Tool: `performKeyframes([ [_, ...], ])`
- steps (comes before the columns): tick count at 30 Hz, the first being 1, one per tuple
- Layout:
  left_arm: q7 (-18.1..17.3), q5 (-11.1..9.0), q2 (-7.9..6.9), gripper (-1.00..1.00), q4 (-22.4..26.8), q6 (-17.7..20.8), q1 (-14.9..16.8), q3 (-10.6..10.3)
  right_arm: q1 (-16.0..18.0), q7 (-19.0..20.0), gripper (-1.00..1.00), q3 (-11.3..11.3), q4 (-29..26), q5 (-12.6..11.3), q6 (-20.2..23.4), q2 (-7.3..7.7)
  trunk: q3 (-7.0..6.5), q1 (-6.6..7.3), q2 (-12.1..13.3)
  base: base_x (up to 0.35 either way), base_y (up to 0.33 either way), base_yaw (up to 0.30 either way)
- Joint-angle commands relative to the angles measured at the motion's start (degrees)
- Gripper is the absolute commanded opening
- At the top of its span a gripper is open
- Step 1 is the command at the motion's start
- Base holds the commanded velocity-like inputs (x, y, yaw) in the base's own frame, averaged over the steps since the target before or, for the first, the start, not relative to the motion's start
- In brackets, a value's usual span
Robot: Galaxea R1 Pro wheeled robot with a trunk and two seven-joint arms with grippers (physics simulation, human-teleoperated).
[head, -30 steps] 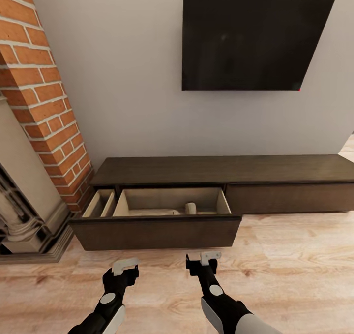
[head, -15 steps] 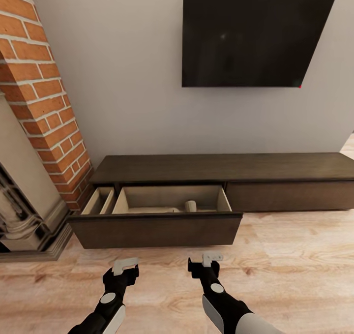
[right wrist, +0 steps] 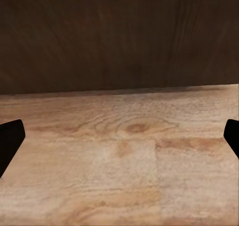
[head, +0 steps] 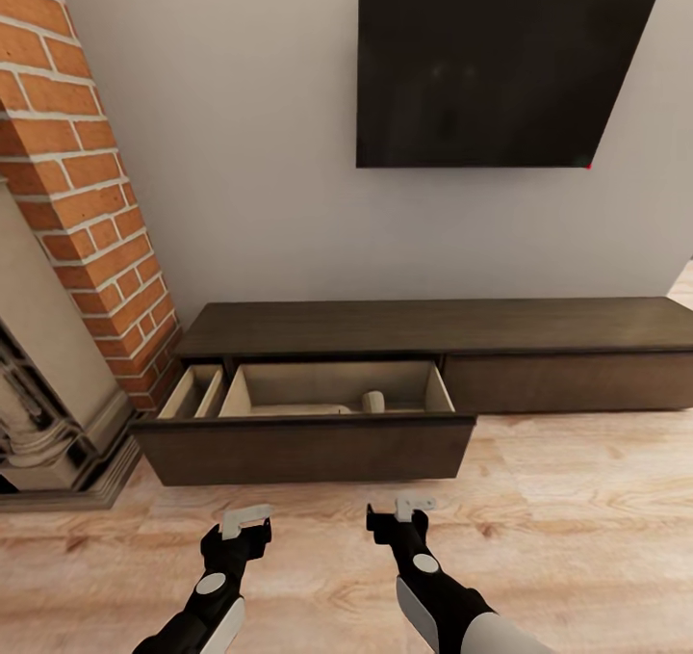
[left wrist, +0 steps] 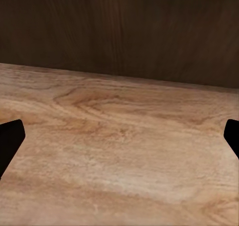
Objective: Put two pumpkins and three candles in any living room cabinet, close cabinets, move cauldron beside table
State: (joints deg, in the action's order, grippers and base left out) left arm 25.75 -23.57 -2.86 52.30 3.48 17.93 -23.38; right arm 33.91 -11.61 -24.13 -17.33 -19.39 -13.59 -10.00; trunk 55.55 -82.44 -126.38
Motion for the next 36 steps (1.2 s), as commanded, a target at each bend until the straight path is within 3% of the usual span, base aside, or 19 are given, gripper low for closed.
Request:
performKeyframes([
  [1,0.00,0.00,-0.01,1.00,0.00,0.01,0.00,0.00,0.02,0.31,1.00,0.01,0.04,-0.01,0.19,0.00,0.00,0.00,0.00,0.153,0.038,0.000],
  [4,0.00,0.01,0.03,1.00,-0.01,0.03,0.00,0.00,0.06,2.24,1.00,0.04,0.08,-0.06,1.65,0.00,0.00,0.00,0.00,0.193,0.024,0.000],
  [8,0.00,0.01,0.04,1.00,-0.01,0.03,0.00,0.00,0.02,3.13,1.00,0.06,0.07,0.14,0.38,0.00,-0.02,0.00,0.00,0.078,0.006,-0.003],
  [20,0.00,0.01,0.10,1.00,-0.01,0.02,0.00,0.00,0.01,3.34,1.00,0.05,0.18,-0.03,-0.14,0.00,-0.56,0.00,0.00,0.074,0.008,-0.167],
  [36,0.00,0.01,0.05,1.00,-0.01,0.03,0.00,0.00,0.01,3.34,1.00,-0.02,0.19,0.58,-0.21,0.00,-0.59,0.00,0.00,0.188,0.013,-0.010],
])
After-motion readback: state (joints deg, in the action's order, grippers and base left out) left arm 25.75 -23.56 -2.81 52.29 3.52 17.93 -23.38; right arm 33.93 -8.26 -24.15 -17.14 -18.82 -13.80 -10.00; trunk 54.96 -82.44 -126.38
